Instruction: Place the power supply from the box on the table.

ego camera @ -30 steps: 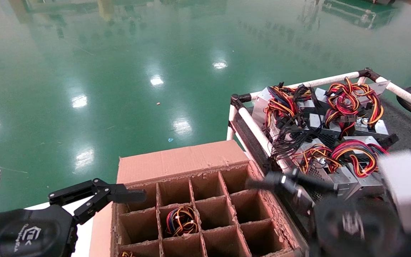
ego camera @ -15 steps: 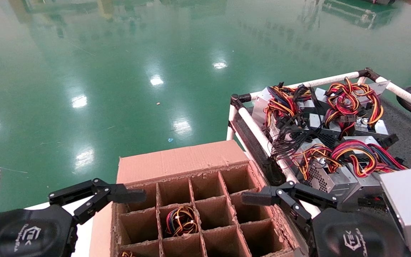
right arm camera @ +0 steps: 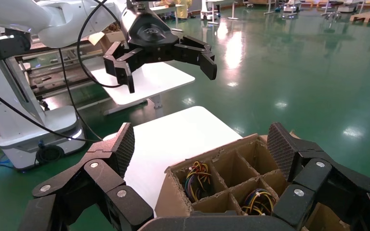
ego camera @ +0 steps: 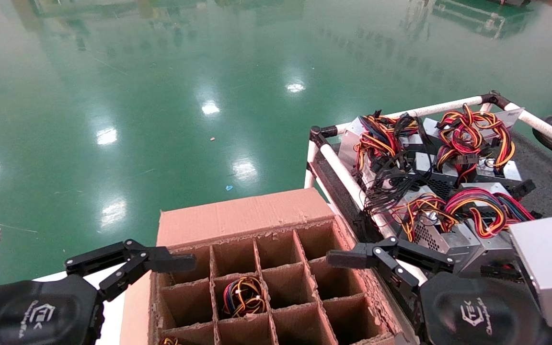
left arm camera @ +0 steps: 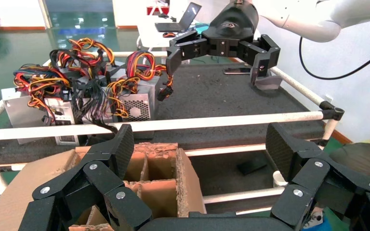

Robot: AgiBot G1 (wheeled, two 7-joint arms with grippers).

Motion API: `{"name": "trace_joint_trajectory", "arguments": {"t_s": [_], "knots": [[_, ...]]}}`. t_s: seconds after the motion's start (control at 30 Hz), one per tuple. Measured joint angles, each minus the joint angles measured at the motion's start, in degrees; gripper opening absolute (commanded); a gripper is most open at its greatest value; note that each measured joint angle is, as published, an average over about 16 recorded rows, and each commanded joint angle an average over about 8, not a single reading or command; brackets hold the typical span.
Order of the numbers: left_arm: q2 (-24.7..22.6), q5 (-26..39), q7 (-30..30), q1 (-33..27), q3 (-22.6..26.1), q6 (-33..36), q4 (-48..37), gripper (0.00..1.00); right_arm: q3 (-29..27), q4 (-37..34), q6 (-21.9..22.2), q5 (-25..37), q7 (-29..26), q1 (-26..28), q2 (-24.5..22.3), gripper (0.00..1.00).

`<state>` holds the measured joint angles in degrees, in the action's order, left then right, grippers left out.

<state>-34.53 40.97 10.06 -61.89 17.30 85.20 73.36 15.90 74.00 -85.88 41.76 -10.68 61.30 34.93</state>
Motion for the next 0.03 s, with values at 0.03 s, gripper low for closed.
{"name": "trace_joint_trajectory", "arguments": {"t_s": [0.03], "knots": [[0.00, 0.00, 0.00, 0.00, 0.00, 0.00, 0.00, 1.00, 0.01, -0.02, 0.01, 0.00, 0.00, 0.01, 0.00, 1.00]]}}
